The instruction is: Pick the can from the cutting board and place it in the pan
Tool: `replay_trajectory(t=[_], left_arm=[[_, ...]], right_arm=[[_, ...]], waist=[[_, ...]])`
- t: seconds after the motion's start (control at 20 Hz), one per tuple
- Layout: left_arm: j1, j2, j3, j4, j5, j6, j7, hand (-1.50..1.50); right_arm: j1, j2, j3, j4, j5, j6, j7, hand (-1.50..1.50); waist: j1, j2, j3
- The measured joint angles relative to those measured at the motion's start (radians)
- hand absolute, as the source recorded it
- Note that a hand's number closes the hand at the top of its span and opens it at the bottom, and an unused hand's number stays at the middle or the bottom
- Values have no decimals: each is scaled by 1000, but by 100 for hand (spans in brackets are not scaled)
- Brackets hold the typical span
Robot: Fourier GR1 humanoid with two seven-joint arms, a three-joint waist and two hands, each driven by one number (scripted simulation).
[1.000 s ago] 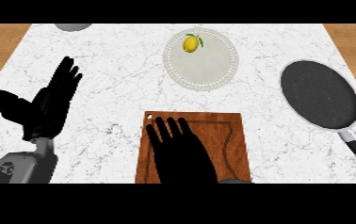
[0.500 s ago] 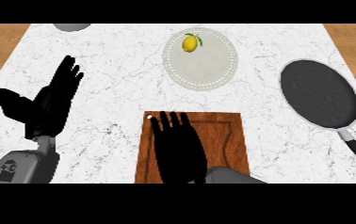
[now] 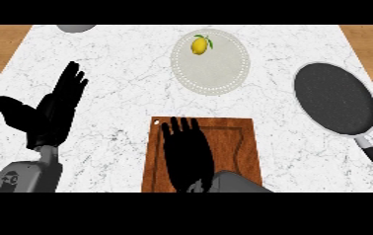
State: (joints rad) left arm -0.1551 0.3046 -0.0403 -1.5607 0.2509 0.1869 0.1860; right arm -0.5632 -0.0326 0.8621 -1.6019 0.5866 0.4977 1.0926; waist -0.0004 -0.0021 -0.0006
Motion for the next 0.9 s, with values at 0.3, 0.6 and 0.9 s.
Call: replay_trajectory(t=[0.3,0.6,0.9], left_arm=[[-12,0,20,-3,-5,-18,15,0],[-13,-34,17,2,-35,-13,2,0],[-17,-48,36,5,-52,-32,14,0]], right_arm=[[31,14,8,68,61,-29,-43,-150],[42,21,-7,130,67,-57,-78,150],[-1,26,32,209,68,-124,-149,150]], waist=[[4,1,0],[5,1,0],[8,-2,0]])
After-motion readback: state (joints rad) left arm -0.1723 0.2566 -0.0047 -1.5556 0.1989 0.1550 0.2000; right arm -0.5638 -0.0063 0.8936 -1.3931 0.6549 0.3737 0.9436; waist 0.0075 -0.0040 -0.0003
